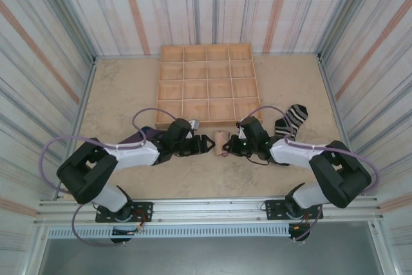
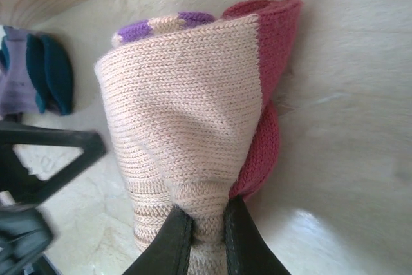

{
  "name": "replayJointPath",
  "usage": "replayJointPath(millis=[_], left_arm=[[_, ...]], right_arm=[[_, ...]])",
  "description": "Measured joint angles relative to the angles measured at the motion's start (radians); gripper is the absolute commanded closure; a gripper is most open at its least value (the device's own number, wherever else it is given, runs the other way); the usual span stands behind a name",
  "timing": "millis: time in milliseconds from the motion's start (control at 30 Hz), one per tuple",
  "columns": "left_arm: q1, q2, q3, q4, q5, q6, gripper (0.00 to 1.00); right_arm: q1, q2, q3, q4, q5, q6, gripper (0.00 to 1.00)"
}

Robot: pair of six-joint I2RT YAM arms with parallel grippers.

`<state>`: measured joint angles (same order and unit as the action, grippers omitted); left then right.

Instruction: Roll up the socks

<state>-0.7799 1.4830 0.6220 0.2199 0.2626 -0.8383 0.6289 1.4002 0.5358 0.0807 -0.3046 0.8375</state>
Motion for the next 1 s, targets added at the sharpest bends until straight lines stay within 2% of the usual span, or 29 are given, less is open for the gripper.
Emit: replayJointPath(millis=[100, 300, 500, 733, 1000], left_arm=[[0.0, -0.089, 0.046, -0.101, -0.01, 0.027, 0.01], [0.008, -0.238, 0.127, -0.291, -0.062, 0.068, 0.01], [0.028, -0.333, 0.128, -0.432, -0.09, 0.076, 0.01], [0.028, -0.421, 0.097, -0.503, -0.1, 0.075, 0.01], [0.028, -0.467, 0.058, -0.56, -0.1, 0.067, 0.01]], right_arm=[[-0.018, -0.048, 0.036, -0.112, 0.022, -0.037, 1.0], [-0.093, -0.118, 0.16, -0.288, 0.043, -0.125, 1.0], [-0.237, -0.119, 0.303, -0.411, 0.042, -0.234, 1.0], [-0.354, 0.039, 0.496, -0.499, 0.042, -0.361, 1.0], [-0.376, 0.235, 0.597, -0.53, 0.027, -0.435, 1.0]])
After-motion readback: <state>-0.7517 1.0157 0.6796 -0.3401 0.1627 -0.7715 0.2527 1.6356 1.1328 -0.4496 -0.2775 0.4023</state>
